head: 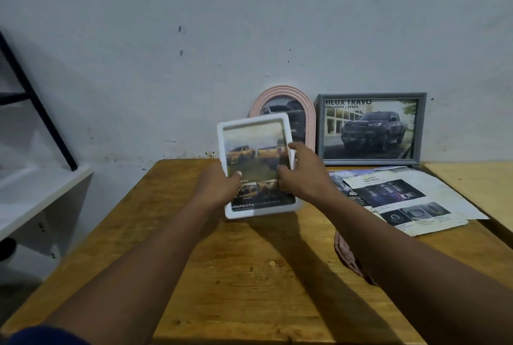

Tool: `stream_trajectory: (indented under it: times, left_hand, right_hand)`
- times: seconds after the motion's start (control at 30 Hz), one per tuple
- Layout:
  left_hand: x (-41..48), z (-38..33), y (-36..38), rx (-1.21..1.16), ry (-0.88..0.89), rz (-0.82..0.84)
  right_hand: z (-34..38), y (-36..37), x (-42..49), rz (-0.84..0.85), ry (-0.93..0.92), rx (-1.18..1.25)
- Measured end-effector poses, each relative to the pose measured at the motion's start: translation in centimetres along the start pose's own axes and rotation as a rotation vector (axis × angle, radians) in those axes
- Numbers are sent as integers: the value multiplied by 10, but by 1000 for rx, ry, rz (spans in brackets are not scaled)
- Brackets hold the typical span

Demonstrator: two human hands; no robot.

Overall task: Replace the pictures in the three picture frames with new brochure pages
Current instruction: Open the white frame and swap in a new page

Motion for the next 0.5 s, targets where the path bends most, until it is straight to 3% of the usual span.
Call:
stream_trajectory:
  times: [0.1, 0.27, 0.5]
  left_hand:
    - [11, 2, -16, -43, 29, -51]
    - [30, 10, -33, -105, -8, -159]
    - [76, 30, -42, -150, -74, -150]
  right_hand:
    - [10, 8, 13, -10, -104, 37]
    - [13, 36, 34, 66, -121, 74]
    - [6, 83, 70, 121, -139, 47]
Point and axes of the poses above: each hand's wrist, its own x-axis towards the middle knuckle, its own y-axis out of the palm, z = x × y, the point moved 3 cm from there along x, towards the middle knuckle, and after that the axes turned 14 degrees about -y, right-handed, at the moved point
